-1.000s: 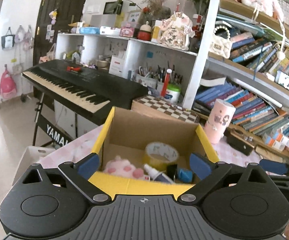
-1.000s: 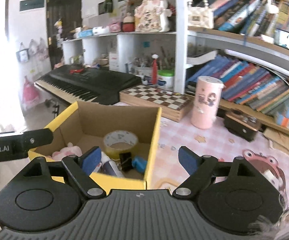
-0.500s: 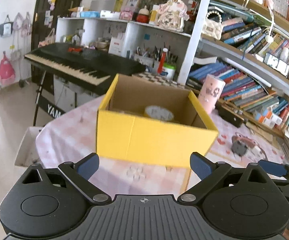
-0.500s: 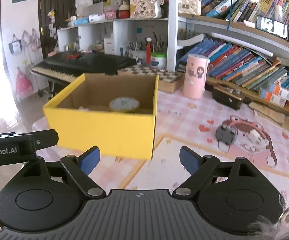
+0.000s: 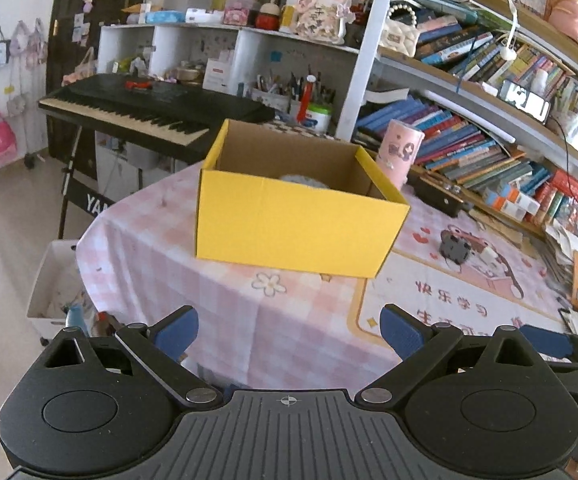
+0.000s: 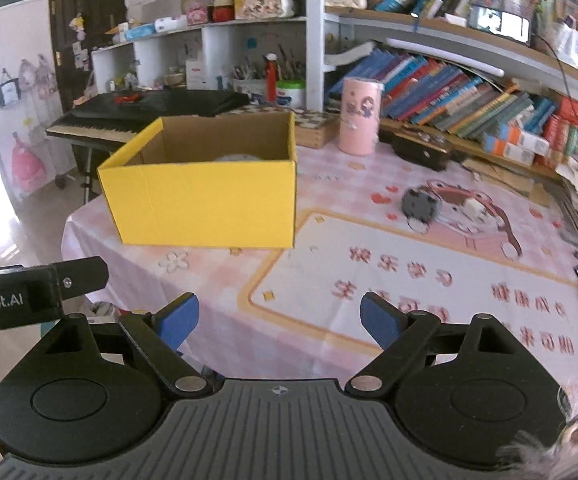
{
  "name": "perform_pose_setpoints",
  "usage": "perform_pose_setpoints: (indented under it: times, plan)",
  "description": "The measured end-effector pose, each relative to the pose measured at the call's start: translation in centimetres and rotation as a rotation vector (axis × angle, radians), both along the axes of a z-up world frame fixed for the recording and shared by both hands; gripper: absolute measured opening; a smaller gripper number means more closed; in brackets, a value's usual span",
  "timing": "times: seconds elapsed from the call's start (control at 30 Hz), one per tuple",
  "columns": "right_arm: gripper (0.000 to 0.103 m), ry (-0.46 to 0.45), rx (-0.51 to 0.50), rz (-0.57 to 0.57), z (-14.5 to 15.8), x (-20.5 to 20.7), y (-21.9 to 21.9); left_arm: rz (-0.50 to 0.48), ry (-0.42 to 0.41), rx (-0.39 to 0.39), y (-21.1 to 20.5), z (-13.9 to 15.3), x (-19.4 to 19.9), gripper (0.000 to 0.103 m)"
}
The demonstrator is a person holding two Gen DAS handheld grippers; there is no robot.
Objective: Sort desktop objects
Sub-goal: 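Withdraw both open tools from the box back over the desk mat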
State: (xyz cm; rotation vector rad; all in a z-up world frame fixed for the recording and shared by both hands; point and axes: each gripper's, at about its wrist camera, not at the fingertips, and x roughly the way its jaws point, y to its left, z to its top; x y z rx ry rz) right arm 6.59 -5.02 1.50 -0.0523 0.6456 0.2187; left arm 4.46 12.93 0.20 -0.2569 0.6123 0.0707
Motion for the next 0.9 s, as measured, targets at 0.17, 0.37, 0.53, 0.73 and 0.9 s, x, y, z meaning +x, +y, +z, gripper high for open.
perform_pose_setpoints:
  times: [0.17, 0.37, 0.53, 0.73, 0.9]
  plan:
    - [0.090, 0.023, -0.002, -0.051, -0.2, -0.9, -1.0, -0.026, 0.008, -0.010, -0.5, -0.1, -0.2, 0.099]
    - [0.090, 0.081, 0.001, -0.133, -0.9, -1.2, -2.7, -0.075, 0.032, -0.023, -1.5, -0.6, 0.4, 0.099]
    - [0.090, 0.107, 0.015, -0.192, -1.2, -1.1, -4.1, -0.094, 0.028, -0.027, -2.0, -0.6, 0.7, 0.099]
    - [0.091, 0.109, 0.007, -0.212, -1.1, -0.7, -5.0, -0.111, 0.050, -0.033, -2.8, -0.8, 2.0, 0.099]
    - [0.091, 0.110, 0.003, -0.245, -1.0, 0.0, -6.4, -0.155, 0.066, -0.026, -4.4, -0.9, 3.2, 0.099]
